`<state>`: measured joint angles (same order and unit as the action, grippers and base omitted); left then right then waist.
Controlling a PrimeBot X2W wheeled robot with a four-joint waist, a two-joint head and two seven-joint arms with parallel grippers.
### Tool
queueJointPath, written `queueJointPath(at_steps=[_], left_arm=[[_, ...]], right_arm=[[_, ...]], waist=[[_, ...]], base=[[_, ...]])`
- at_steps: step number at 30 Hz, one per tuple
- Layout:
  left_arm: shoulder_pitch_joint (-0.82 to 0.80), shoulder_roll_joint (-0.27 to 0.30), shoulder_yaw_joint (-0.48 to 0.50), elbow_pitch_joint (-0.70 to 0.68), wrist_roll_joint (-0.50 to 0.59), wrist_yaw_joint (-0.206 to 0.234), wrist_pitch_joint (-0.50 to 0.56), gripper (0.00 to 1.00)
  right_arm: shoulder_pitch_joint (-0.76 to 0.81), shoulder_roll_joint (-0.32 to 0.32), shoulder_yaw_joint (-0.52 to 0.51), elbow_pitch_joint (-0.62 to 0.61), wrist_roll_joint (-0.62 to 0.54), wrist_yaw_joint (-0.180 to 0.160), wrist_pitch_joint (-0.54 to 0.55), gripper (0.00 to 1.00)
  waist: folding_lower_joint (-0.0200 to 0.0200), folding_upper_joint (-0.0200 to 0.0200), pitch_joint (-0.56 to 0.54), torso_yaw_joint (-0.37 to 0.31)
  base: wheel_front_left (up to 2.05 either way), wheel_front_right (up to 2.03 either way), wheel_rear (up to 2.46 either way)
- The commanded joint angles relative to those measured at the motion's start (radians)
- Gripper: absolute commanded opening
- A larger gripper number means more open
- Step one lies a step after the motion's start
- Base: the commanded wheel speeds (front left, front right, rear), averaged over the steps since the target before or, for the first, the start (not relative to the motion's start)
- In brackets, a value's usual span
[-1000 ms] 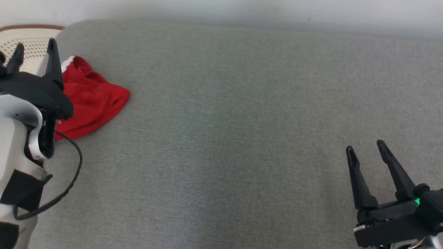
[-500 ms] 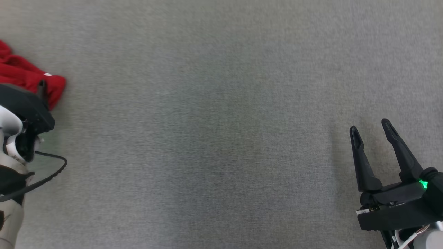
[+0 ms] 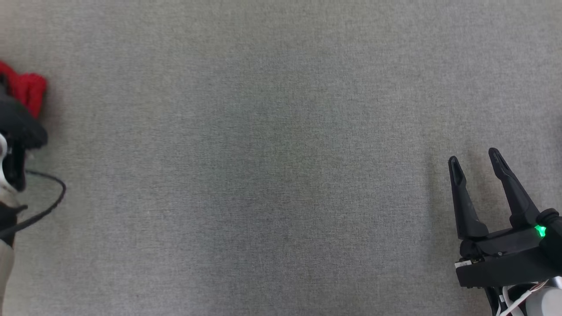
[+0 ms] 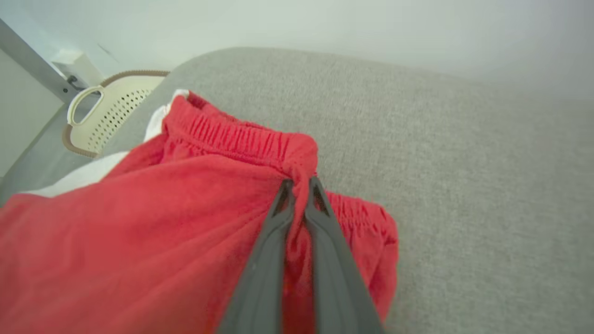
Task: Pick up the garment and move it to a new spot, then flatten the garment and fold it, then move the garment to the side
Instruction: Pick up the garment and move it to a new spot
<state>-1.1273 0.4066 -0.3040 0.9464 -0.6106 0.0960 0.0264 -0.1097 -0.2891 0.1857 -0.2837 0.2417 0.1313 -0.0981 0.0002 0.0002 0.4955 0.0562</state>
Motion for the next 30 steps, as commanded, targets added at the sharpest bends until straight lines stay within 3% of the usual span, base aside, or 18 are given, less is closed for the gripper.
queueJointPath(at_steps=[1,8,14,24,30], left_arm=[[-0.020,0.006,-0.005,-0.013,0.016,0.000,-0.025,0.00],[0.002,-0.029,-0.044,-0.131,0.068,0.027,-0.169,0.00],[0.099,-0.073,-0.092,-0.331,0.093,0.051,-0.214,0.00],[0.339,-0.118,-0.257,-0.785,0.172,0.128,-0.126,0.00],[0.416,-0.160,-0.378,-0.927,0.198,0.126,-0.054,0.00]], right_arm=[[0.008,0.002,-0.003,-0.001,0.001,-0.001,-0.004,1.00],[0.030,0.021,-0.012,0.011,-0.003,-0.001,0.000,1.00],[0.061,0.048,-0.034,0.011,-0.014,-0.001,0.007,1.00],[0.080,0.084,-0.065,0.009,-0.021,-0.001,0.009,1.00],[0.069,0.105,-0.074,0.016,-0.019,-0.001,-0.003,1.00]], waist=[[-0.0002,-0.0002,-0.022,0.015],[-0.0002,-0.0002,-0.112,0.038],[-0.0002,-0.0002,-0.183,0.032],[-0.0002,-0.0002,-0.230,-0.041],[-0.0002,-0.0002,-0.222,-0.115]], base=[[0.00,0.00,0.00],[0.00,0.00,0.00],[0.00,0.00,0.00],[0.00,0.00,0.00],[0.00,0.00,0.00]])
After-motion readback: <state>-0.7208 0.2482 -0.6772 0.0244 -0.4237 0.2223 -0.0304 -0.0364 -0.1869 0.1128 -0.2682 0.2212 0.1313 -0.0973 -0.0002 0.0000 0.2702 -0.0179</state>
